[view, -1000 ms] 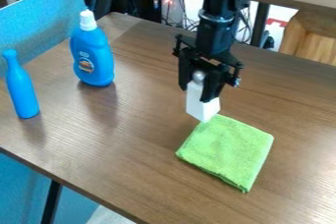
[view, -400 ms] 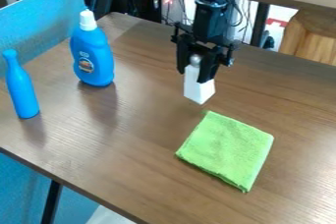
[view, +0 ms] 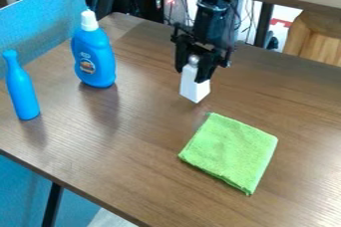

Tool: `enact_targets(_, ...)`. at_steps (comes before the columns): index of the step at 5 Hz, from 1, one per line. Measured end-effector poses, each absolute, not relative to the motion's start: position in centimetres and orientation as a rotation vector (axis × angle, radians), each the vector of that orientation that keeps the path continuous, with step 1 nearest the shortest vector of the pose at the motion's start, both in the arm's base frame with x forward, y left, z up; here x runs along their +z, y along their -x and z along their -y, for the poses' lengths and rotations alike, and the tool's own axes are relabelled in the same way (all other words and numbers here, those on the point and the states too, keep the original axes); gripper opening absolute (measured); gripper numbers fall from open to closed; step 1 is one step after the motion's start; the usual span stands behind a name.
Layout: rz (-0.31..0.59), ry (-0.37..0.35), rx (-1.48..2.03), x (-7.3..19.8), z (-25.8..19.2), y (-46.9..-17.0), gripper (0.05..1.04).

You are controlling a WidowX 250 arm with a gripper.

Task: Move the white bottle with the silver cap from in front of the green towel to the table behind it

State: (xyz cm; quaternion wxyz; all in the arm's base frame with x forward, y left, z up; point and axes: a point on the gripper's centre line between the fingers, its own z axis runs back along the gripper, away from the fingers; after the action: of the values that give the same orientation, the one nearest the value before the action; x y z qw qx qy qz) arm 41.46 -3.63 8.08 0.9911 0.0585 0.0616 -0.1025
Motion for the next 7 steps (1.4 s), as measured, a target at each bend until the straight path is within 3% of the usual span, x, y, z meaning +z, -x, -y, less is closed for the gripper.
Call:
enact_targets(1,-0.152,-0.109,-0.182,7.2,2.4,-41.5,0.633)
enact_targets(2,-0.159,-0.083,-0.169,6.9,2.1,-41.5,0.699)
enact_targets(3,-0.164,-0.063,-0.147,6.6,2.3,-41.3,0.974)
enact_targets(5,-0.155,-0.048,-0.14,7.4,2.3,-40.5,1.001)
enact_targets(6,-0.094,-0.088,-0.103,10.1,1.5,-39.2,1.001)
enact_targets(7,-0.033,-0.066,-0.052,11.3,1.6,-36.1,1.001)
